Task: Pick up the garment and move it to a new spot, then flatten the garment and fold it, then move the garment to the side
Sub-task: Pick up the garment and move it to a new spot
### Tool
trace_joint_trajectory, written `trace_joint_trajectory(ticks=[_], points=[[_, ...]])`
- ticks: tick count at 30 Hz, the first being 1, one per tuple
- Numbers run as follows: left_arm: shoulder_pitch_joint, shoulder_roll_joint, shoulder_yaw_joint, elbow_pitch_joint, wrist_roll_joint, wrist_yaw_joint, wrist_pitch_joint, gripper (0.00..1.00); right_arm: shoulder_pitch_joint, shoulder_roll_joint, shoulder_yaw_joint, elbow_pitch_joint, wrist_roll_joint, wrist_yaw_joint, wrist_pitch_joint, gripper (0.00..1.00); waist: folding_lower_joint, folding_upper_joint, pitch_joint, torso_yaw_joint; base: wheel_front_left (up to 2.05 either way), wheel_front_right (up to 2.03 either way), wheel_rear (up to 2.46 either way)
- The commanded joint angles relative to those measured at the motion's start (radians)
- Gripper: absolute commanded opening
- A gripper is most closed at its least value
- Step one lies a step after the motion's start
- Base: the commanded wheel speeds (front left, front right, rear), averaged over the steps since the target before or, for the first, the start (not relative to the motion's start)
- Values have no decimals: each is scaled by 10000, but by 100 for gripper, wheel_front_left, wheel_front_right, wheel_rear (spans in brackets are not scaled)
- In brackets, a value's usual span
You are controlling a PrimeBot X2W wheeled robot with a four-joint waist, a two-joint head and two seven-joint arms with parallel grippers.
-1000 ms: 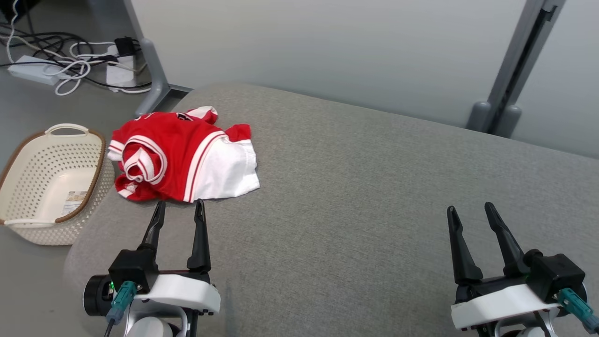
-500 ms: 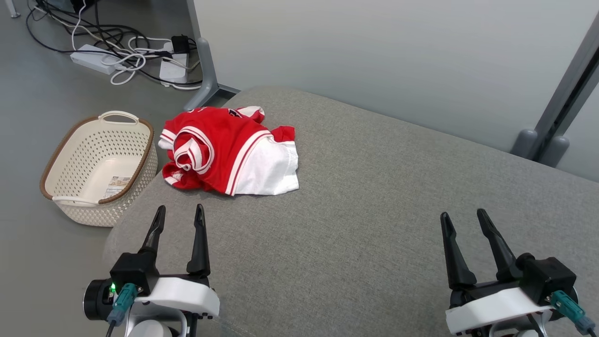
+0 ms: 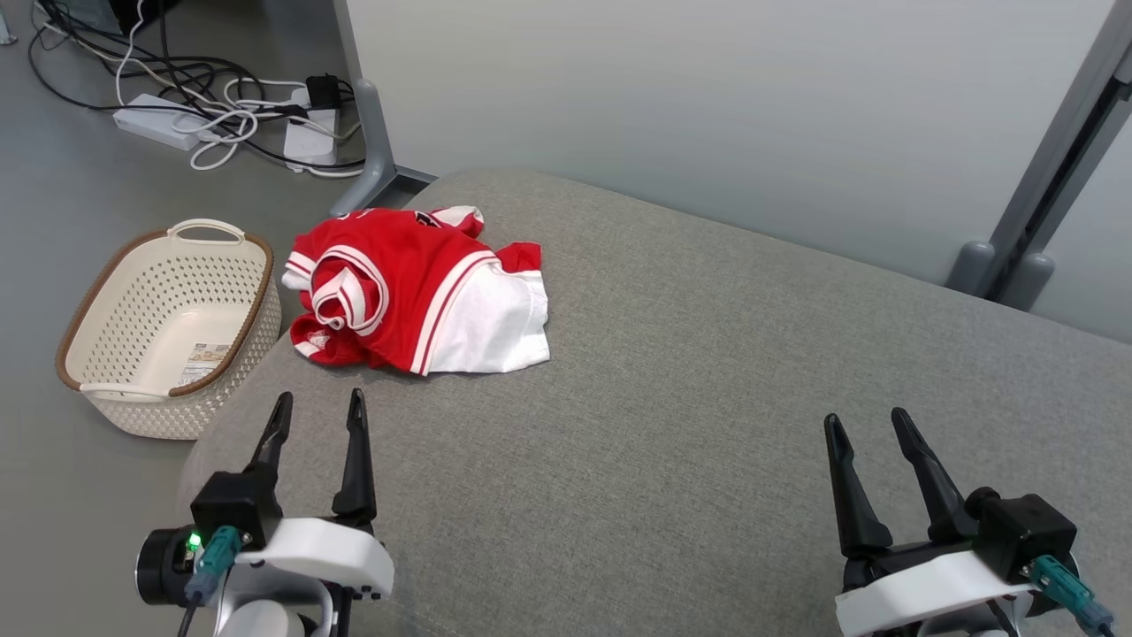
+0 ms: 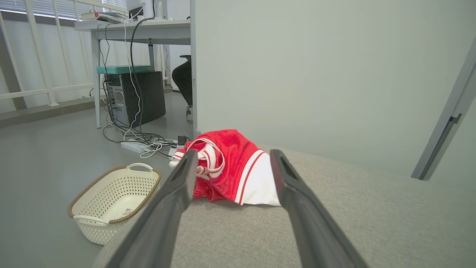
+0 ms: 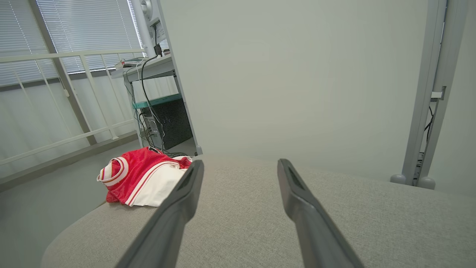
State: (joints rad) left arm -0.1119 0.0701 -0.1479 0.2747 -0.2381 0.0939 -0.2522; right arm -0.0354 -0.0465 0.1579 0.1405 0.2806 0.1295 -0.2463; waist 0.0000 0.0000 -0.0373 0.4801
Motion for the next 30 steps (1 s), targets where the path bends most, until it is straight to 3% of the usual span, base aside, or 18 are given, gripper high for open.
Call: trace_joint_trajectory(ticks=[1, 9, 16, 20, 22, 26, 30], points=[[-286, 96, 83, 65, -70, -8, 101, 100, -21, -73, -28, 39, -60, 22, -30, 100, 0, 0, 97, -128, 0, 0, 0], [-1667, 433, 346, 390, -545, -109, 1567, 100, -423, -135, -41, -118, -250, 22, 97, 100, 0, 0, 682, -617, 0, 0, 0], [-3473, 1204, 816, 968, -975, -167, 3438, 100, -895, -258, -66, -432, -358, 22, 282, 100, 0, 0, 1538, -1263, 0, 0, 0], [-4571, 1633, 1226, 1755, -1548, -371, 4447, 100, -1215, -315, -75, -606, -462, 22, 407, 100, 0, 0, 2122, -1665, 0, 0, 0], [-5438, 2135, 1621, 2429, -1945, -514, 5139, 100, -1611, -383, -20, -776, -531, 22, 486, 100, 0, 0, 2663, -2034, 0, 0, 0], [-6384, 2717, 1844, 3573, -2282, -560, 6398, 100, -1991, -463, -71, -888, -621, 20, 543, 100, 0, 0, 3167, -2464, 0, 0, 0], [-6869, 3203, 1954, 4491, -2349, -526, 6977, 100, -2229, -438, -53, -948, -638, 22, 564, 100, 0, 0, 3495, -2791, 0, 0, 0]])
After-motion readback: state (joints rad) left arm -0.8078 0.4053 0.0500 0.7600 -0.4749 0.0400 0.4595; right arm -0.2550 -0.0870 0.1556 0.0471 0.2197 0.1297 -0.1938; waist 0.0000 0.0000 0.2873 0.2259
